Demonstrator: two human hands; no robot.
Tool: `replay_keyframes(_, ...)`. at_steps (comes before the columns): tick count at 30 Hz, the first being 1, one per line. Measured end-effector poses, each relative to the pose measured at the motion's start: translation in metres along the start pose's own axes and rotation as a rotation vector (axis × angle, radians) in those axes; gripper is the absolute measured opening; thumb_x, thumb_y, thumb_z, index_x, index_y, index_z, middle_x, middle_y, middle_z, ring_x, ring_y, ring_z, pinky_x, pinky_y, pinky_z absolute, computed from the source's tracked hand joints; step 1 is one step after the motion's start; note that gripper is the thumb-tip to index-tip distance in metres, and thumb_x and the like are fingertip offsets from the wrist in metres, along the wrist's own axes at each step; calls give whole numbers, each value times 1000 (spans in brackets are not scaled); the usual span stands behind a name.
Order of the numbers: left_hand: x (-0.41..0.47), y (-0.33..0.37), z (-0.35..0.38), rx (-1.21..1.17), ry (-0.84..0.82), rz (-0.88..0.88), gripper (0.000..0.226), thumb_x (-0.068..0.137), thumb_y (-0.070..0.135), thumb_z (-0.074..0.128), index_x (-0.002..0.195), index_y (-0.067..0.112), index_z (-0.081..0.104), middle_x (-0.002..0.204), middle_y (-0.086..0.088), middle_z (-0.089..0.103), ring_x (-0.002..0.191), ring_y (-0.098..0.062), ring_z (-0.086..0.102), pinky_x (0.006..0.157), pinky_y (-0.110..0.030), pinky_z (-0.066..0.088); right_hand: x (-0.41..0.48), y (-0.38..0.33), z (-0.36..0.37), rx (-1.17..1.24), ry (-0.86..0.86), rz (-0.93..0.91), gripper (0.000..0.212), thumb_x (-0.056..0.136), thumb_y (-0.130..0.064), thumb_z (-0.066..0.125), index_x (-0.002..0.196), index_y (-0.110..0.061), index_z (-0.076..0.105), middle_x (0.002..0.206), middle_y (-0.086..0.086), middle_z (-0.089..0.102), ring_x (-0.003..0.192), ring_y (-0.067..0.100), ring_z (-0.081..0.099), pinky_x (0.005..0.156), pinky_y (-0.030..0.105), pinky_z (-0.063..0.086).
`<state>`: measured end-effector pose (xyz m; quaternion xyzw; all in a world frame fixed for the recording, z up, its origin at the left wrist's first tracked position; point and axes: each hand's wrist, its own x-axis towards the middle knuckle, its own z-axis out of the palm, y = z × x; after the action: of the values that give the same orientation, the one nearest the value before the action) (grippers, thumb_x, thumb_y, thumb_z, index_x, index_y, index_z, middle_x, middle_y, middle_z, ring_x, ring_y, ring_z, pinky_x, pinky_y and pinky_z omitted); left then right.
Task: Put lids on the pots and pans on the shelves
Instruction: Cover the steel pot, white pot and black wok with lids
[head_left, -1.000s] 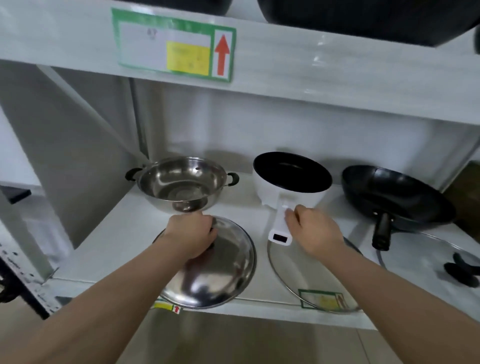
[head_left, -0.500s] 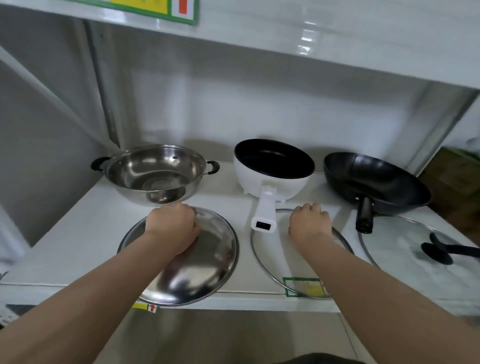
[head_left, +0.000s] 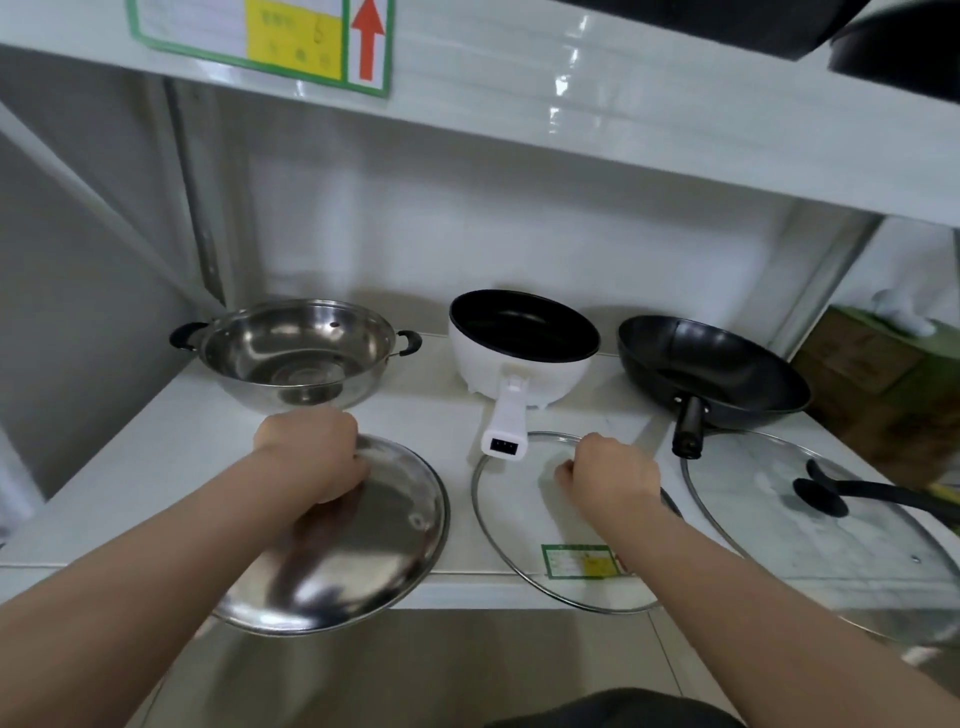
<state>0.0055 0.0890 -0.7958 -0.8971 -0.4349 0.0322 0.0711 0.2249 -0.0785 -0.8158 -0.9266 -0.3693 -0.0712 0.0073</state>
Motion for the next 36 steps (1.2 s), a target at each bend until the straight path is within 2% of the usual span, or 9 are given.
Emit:
replay_keyframes(5,-13,-5,-14,36,-10,-4,35,92,44,44,106,18,63,100,-1,61,97,-23,63,68,-30,42,-12,13,-7,-9,44,-66,25,95,-26,38,104,-6,49,62,-1,38,70,26,46,44,28,21)
replay_keyframes(12,-23,1,-22,50,-63,-9,35,90,39,47,116,19,61,115,0,62,103,-23,60,71,-30,41,-32,28,-14,-108,-10,-157,13,95,-24,36,95,-11,35,61,0,31,68,29,45,43,29,19)
replay_keyframes(16,-28,8,-27,43,-77,-15,37,91,39,47,119,19,59,121,0,61,110,-24,59,74,-31,40,-40,28,-23,-133,-18,-173,15,95,-25,37,93,-10,35,79,6,46,70,28,45,47,30,25)
replay_keyframes(21,-42,7,-42,30,-97,-28,43,90,45,46,120,17,60,123,-3,61,110,-25,60,75,-31,42,-53,34,-37,-123,-21,-139,28,95,-26,39,112,-5,48,102,14,64,85,33,59,62,32,36)
replay_keyframes(23,-50,4,-53,36,-111,-46,47,90,46,47,123,15,58,127,-6,59,112,-27,59,81,-32,46,-60,38,-39,-85,-34,-124,28,95,-26,39,112,-5,47,98,15,63,94,34,62,63,32,37)
replay_keyframes(27,-64,-4,-74,81,-90,-123,53,89,54,44,126,18,57,128,-3,60,114,-26,59,89,-37,46,-77,53,-42,-3,-57,-78,18,92,-22,45,104,-7,45,94,14,63,88,33,62,61,31,37)
replay_keyframes(30,-69,-7,-85,87,-70,-167,51,90,54,42,125,20,59,128,-1,60,115,-25,59,84,-36,43,-93,64,-44,-8,-51,-107,8,90,-10,39,98,-12,39,69,5,39,75,30,47,61,34,36)
replay_keyframes(32,-70,-7,-90,68,-51,-179,50,91,54,40,125,20,59,128,-1,60,116,-25,58,82,-35,41,-98,67,-48,42,0,-95,5,90,-11,39,92,-11,34,64,1,32,71,29,45,57,34,35)
replay_keyframes(36,-65,-5,-96,17,8,-201,46,90,48,45,123,20,60,126,-3,61,115,-26,59,82,-34,43,-88,59,-64,99,82,-80,8,92,-16,42,96,-10,39,81,9,55,78,34,59,57,32,35)
